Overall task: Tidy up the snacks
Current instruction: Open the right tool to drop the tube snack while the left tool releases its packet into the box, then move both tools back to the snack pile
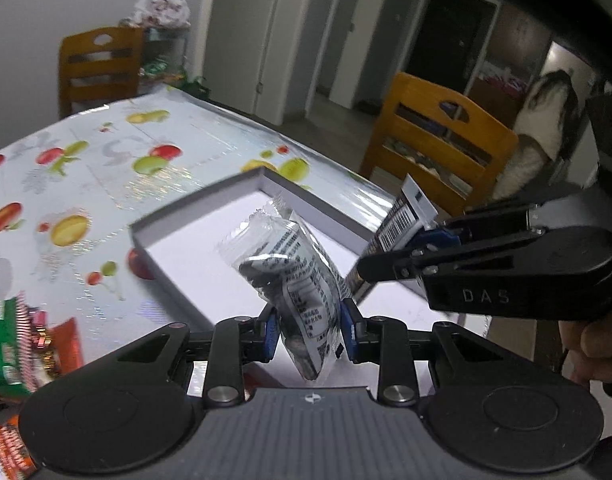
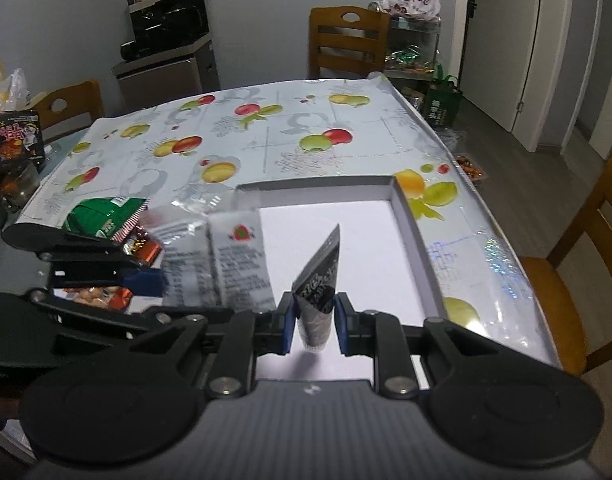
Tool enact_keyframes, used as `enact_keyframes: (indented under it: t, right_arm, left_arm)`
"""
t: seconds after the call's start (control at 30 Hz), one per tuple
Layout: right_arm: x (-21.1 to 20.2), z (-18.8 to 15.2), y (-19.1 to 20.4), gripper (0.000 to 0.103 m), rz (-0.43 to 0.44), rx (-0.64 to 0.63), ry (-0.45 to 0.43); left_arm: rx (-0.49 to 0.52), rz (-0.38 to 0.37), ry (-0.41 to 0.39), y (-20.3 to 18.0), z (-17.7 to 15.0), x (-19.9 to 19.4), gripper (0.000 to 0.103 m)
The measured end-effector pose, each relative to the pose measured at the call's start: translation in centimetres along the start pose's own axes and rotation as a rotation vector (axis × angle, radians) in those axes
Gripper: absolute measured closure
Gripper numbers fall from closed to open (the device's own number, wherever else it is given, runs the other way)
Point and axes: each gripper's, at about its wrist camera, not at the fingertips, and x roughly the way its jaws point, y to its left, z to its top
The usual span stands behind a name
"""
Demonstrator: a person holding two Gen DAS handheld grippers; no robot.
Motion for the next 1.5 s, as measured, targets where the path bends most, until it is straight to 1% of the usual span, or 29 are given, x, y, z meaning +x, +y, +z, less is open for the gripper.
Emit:
enact_keyframes:
  t: [0.23, 0.4, 0.6, 0.7, 0.87, 0.97, 1.17, 1.3, 1.37, 1.43, 1.5]
  right_arm:
    - [0.4, 0.0, -0.5, 0.084, -0.019, -0.009, 0.013]
    - [1.2, 0.3, -0.5, 0.084, -0.015, -0.016, 0.015]
    - [2.2, 1.1, -0.5, 0.084, -0.029, -0.017, 0.004]
    - [2.4, 1.5, -0.4, 0.084, -0.019, -0.022, 0.0]
    - [2.9, 1.9, 0.4, 0.083, 0.015, -0.035, 0.002]
    - [3.4, 2.0, 1.1, 0.083, 0.038, -0.046, 0.01]
    - [3.9, 2.4, 2.2, 0.083, 0.08, -0.061, 0.009]
    - [4.4, 2.9, 3.1, 0.083, 0.107, -0.073, 0.01]
    - [4.6, 3.1, 3.6, 0.081, 0.12, -0.08, 0.011]
    - [4.9, 3.2, 4.2, 0.072, 0.134, -0.092, 0.015]
    - [5.1, 3.3, 4.8, 0.068, 0.15, -0.104, 0.015]
  left_arm:
    - [0.025, -0.023, 0.04, -0.9, -0.1, 1.5, 0.071]
    - [0.031, -0.008, 0.039, -0.9, 0.1, 1.4, 0.07]
    - [0.018, 0.018, 0.034, -0.4, 0.1, 0.8, 0.065]
    - [0.007, 0.036, 0.029, 0.0, 0.0, 0.3, 0.061]
    - [-0.01, 0.072, 0.021, 0.6, -0.3, -0.5, 0.045]
    - [-0.017, 0.097, 0.023, 0.9, -0.6, -0.9, 0.038]
    - [-0.031, 0.136, 0.015, 1.7, -1.3, -2.1, 0.03]
    - [-0.054, 0.166, 0.016, 2.5, -1.9, -3.0, 0.03]
    - [-0.068, 0.18, 0.017, 2.9, -2.2, -3.5, 0.03]
    - [-0.077, 0.191, 0.016, 3.3, -2.4, -3.8, 0.03]
    - [-0.08, 0.203, 0.015, 3.6, -2.7, -4.2, 0.03]
